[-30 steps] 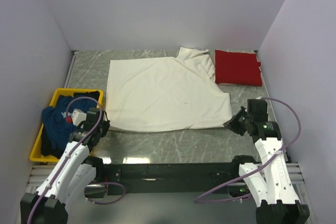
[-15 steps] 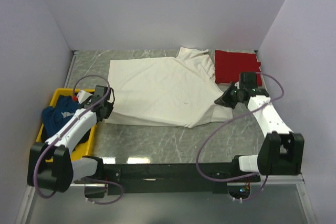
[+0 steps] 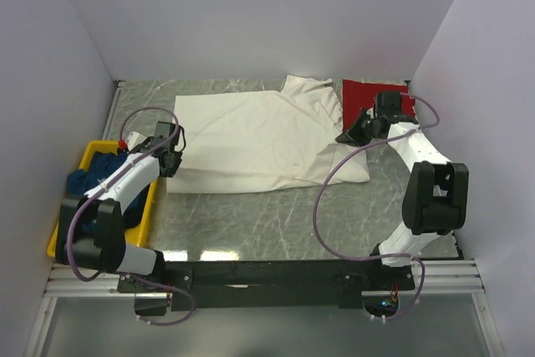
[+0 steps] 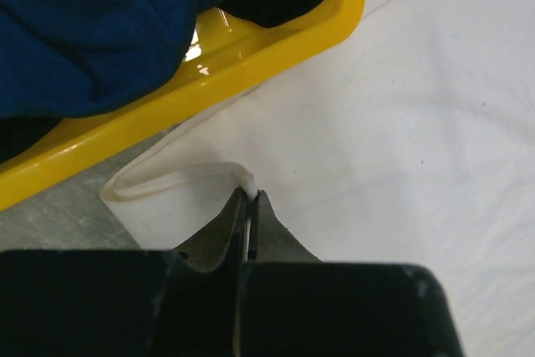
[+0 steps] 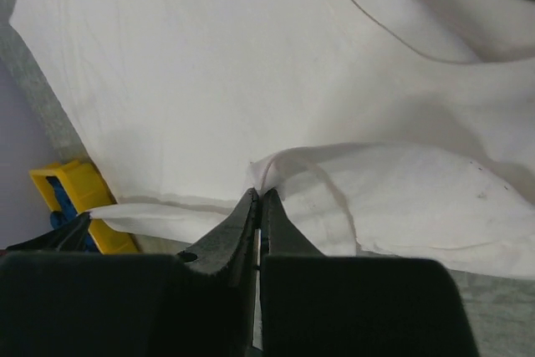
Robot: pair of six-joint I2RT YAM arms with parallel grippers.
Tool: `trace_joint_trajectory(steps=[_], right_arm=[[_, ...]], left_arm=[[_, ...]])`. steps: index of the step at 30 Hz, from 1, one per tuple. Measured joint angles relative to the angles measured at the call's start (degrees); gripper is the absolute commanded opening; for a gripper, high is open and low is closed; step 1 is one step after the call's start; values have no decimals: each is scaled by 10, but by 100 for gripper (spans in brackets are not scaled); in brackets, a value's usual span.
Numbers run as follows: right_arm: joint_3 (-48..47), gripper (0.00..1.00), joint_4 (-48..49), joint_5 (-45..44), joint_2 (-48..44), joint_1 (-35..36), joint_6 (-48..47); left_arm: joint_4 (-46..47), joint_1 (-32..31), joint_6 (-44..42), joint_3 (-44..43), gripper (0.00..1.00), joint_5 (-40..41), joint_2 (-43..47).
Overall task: Fold and stack the t-shirts
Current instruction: Fold the tshirt
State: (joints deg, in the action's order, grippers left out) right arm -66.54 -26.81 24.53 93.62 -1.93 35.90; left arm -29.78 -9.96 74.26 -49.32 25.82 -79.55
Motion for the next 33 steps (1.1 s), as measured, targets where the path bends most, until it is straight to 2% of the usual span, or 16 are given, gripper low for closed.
trace_joint_trajectory(steps=[9, 33], right_arm=[[-65, 0, 3, 9, 40, -17, -5], [-127, 0, 4, 22, 120, -25, -2]], left_arm=[[1, 25, -6, -18, 0, 0, -30], [11, 59, -48, -117, 1, -16, -133]])
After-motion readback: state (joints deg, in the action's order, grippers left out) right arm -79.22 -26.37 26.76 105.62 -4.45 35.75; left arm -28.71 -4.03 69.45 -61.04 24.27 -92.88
